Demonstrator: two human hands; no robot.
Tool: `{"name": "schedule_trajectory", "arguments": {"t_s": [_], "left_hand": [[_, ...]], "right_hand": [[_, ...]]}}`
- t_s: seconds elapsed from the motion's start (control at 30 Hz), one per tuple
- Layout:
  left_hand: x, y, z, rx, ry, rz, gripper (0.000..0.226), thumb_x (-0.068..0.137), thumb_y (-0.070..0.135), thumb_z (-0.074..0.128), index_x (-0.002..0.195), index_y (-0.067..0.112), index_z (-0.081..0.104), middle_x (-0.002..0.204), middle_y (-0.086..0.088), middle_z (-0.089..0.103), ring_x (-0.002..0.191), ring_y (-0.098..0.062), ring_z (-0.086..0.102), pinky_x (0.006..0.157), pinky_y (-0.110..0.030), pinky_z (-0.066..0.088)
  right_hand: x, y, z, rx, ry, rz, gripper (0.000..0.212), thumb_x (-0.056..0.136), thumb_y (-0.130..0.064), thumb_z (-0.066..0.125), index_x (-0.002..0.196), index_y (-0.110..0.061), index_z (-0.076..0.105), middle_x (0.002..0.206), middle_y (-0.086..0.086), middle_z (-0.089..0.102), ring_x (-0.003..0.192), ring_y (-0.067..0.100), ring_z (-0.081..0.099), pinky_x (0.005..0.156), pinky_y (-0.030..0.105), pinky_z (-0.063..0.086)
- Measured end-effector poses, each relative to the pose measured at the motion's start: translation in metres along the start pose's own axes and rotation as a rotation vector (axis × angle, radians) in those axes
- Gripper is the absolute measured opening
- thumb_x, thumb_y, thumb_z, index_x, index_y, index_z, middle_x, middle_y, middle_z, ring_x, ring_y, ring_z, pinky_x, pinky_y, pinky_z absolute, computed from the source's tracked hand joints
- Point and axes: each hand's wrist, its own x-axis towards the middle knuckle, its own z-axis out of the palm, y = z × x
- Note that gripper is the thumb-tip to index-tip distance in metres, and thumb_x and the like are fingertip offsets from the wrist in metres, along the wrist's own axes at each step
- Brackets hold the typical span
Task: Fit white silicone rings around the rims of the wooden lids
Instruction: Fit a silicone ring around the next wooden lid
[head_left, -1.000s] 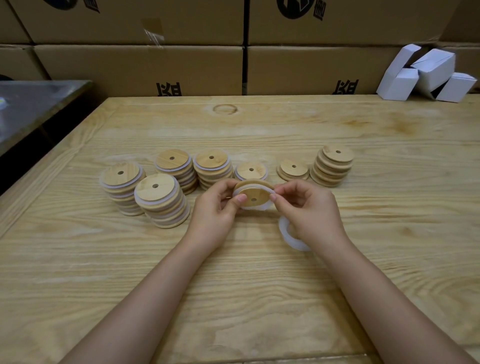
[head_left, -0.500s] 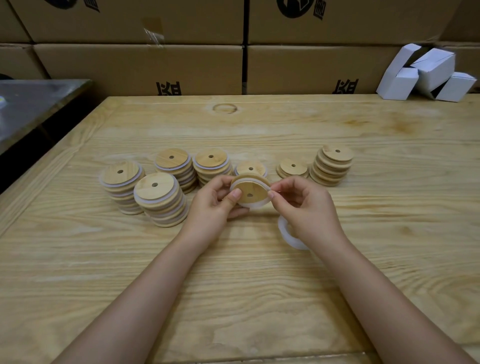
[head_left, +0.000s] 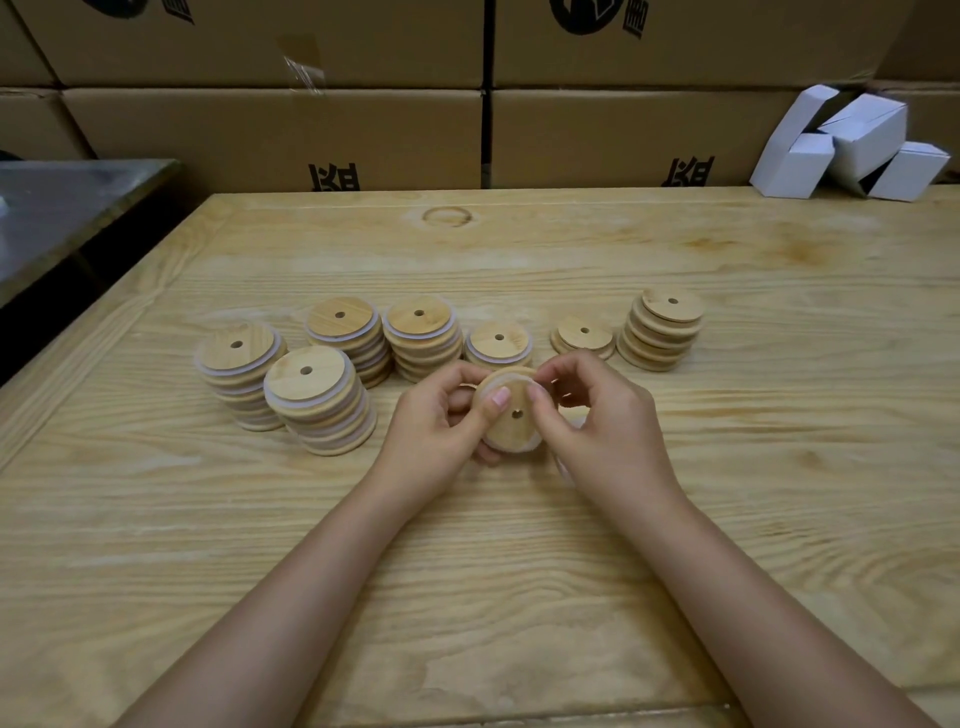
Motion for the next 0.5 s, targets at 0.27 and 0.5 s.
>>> {"name": "schedule_trajectory", "arguments": {"t_s": [0.27,0.5], "left_hand": [[0.0039,-0.0048,-0.0040,-0.011,0.029,0.062,0.018,0.091,0.003,0.054,0.094,0.020,0.057,0.090,0.004,0.068,0.085,-0.013,0.065,0.070,-0.040,0.059],[0.0049,-0.0060,-0.0028,-0.113,0.052,0.053,0.023,0.094,0.002,0.046,0.095,0.023,0.055,0.089,0.013,0.065,0.089,-0.007,0.064,0.070,-0.034,0.058]], "right_hand": [[0.0020,-0.0006,0.0010,0.150,0.002,0.097,0.014,0.083,-0.007,0.068,0.078,-0.019,0.064,0.081,-0.012,0.067,0.078,0.003,0.065,0.077,0.024,0.053],[0.0065,-0.0003,-0.0007,0.228,-0.037,0.153,0.022,0.082,-0.006,0.069,0.072,-0.025,0.063,0.078,-0.012,0.069,0.078,0.004,0.067,0.076,0.022,0.052]]}}
